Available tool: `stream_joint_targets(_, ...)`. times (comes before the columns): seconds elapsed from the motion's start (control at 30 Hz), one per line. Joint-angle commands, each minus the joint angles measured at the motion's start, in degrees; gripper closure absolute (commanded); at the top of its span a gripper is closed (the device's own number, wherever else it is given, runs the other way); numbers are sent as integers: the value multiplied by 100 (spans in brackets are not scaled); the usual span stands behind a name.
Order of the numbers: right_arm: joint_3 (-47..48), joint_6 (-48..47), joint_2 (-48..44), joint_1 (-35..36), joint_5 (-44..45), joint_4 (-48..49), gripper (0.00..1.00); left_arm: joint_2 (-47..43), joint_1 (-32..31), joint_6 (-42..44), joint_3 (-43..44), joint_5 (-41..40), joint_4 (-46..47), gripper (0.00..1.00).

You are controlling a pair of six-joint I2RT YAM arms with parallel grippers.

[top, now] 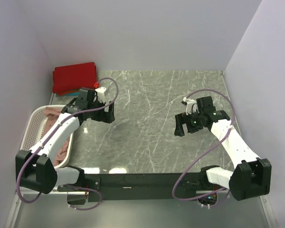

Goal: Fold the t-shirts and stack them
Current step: Grab the tshirt from the pile

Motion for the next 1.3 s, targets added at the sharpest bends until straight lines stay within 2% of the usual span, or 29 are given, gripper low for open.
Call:
stream_joint_targets(0.0,182,-60,47,4,-54,-24,2,-40,227,112,564,379,-185,1)
stream_joint_targets(0.07,226,-52,109,-5,-71,-51,2,143,446,191,1055,818,-421,1)
stream_joint_targets(0.23,305,-43,223,-5,-54,-33,2,469,1562,691,2198,1670,-1449,1)
stream_joint_targets(0.27,296,-34,214,-5,-54,-16,2,505,2121,866,2313,1777,-1573,1)
stream_joint_targets(0.33,252,-43,197,-5,-1,-16,2,592,2607,1095,2656,2048,-2080,1)
stream_joint_targets(0.4,191,-34,153,4,34,2,2,689,3354,1666,2936,2147,-2495,1)
stream_joint_targets(0.53,182,-16,205,4,95,2,2,1023,4558,2843,2930,2138,-3383,1)
stream_joint_targets(0.57,190,-16,223,-5,78,2,2,1128,5048,3281,2860,2138,-3602,1)
stream_joint_targets(0.67,269,1,346,4,34,-25,2,1234,5797,3950,2473,1954,-3692,1)
stream_joint_targets(0.77,279,19,425,4,-1,-7,2,1252,6045,4382,1903,1463,-3561,0)
stream_joint_targets(0.9,322,10,513,13,8,-24,2,1015,6090,4472,745,891,-2483,1)
stream_joint_targets(1.0,366,19,575,4,-36,-68,1,1041,6073,4472,155,540,-2006,1)
stream_joint_targets(1.27,349,10,654,4,25,-103,2,1331,6064,4542,-946,-242,-329,1)
